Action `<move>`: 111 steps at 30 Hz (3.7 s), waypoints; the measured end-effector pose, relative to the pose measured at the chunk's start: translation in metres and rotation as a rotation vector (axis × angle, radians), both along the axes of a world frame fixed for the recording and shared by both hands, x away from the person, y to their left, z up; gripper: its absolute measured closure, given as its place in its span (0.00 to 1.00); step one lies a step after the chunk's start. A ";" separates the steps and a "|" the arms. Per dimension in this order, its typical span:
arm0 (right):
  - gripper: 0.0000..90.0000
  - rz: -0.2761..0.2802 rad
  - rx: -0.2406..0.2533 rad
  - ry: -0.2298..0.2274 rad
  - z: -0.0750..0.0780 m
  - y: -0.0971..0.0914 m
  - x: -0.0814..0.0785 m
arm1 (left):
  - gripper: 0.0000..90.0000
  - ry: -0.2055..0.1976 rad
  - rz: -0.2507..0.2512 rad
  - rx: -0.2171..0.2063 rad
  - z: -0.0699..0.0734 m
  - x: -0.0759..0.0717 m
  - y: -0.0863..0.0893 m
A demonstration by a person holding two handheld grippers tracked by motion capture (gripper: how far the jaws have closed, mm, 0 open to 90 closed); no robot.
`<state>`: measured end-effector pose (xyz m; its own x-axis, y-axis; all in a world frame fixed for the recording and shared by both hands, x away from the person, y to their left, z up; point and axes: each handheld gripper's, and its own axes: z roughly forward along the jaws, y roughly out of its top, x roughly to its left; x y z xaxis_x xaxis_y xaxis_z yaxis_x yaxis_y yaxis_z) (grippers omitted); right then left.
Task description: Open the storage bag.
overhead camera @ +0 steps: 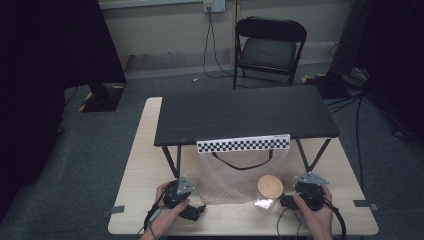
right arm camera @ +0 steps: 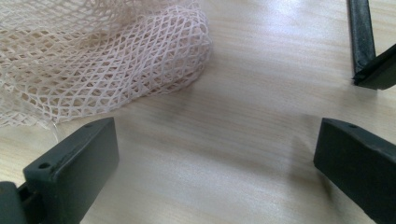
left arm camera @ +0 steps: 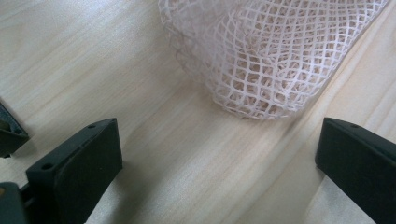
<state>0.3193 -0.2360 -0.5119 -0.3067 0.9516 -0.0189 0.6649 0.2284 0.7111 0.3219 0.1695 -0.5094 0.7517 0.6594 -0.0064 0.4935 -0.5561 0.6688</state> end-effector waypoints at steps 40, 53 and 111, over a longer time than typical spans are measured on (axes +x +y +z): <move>0.00 0.002 0.003 0.000 0.000 -0.003 -0.001 | 0.03 -0.082 -0.151 -0.039 0.026 -0.010 0.002; 0.00 0.002 0.003 0.001 0.000 -0.003 -0.001 | 0.03 -0.136 -0.267 -0.010 0.040 -0.025 -0.018; 0.00 0.002 0.003 0.000 0.000 -0.003 -0.001 | 0.03 -0.354 -0.521 0.008 0.107 -0.004 -0.111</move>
<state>0.3185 -0.2392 -0.5118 -0.3087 0.9510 -0.0164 0.6645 0.2280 0.7117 0.3183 0.0589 -0.4022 0.9300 0.2051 0.3050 -0.0940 -0.6694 0.7369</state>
